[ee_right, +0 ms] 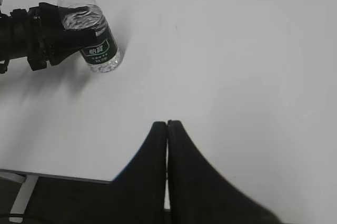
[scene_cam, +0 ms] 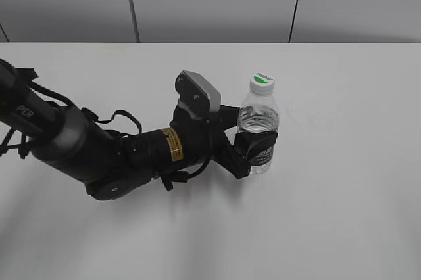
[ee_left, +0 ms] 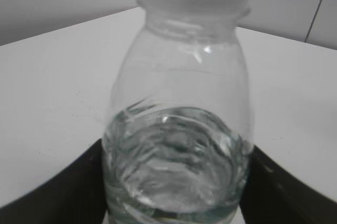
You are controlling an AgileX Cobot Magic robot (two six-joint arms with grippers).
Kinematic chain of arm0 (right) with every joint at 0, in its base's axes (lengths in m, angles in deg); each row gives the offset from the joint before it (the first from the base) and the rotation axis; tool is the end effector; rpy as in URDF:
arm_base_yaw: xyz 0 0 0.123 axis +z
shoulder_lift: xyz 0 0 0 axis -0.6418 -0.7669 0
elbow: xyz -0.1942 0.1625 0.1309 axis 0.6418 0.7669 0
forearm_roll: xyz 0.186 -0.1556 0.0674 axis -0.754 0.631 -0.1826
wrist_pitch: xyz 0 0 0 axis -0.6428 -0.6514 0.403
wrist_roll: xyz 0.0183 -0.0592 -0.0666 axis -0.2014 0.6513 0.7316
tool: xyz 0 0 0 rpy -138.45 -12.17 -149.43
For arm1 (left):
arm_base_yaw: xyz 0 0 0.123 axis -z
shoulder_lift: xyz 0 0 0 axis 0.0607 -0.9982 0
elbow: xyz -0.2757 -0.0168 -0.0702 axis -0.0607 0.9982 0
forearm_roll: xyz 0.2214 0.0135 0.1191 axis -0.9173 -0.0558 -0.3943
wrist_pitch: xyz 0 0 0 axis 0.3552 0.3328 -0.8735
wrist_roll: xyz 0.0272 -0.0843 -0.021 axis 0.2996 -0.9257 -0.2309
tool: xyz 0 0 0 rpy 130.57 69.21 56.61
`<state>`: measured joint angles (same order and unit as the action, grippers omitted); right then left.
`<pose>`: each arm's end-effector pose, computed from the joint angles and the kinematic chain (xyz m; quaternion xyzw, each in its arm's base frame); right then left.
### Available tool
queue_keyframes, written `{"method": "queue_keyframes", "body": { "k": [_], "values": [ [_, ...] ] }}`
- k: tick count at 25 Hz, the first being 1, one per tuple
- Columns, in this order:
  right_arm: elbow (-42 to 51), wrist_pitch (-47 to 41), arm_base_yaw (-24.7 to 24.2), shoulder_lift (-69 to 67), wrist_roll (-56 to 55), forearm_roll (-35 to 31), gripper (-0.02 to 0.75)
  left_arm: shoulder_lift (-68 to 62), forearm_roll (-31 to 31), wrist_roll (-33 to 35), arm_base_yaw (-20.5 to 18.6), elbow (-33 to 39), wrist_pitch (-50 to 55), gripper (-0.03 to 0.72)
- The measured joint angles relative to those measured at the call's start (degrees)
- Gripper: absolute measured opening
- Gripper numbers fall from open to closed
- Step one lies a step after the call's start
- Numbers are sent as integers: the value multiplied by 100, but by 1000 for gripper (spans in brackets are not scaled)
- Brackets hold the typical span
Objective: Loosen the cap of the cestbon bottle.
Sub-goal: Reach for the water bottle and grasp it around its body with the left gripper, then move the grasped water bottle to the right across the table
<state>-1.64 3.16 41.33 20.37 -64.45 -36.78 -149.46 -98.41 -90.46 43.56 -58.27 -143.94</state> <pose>-0.0052 0.0173 0.2686 -0.0689 0.8532 0.0832 0.5103 0.2825 -0.2845 0.0861 0.3939 0.6467 -0.3471 0.5533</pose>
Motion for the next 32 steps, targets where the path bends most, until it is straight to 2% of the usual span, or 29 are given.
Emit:
{"method": "queue_keyframes", "body": {
  "k": [10,18,20,32],
  "values": [
    [0,0,0,0,0,-7,3,-71,-255,-2,7,0,-486,528],
    [0,0,0,0,0,-16,3,-71,-1783,-93,7,0,-516,528],
    [0,0,0,0,0,-16,3,-71,-1988,-216,7,0,-531,528],
    [0,0,0,0,0,-16,3,-71,-2104,-317,7,0,-516,528]
  ]
}}
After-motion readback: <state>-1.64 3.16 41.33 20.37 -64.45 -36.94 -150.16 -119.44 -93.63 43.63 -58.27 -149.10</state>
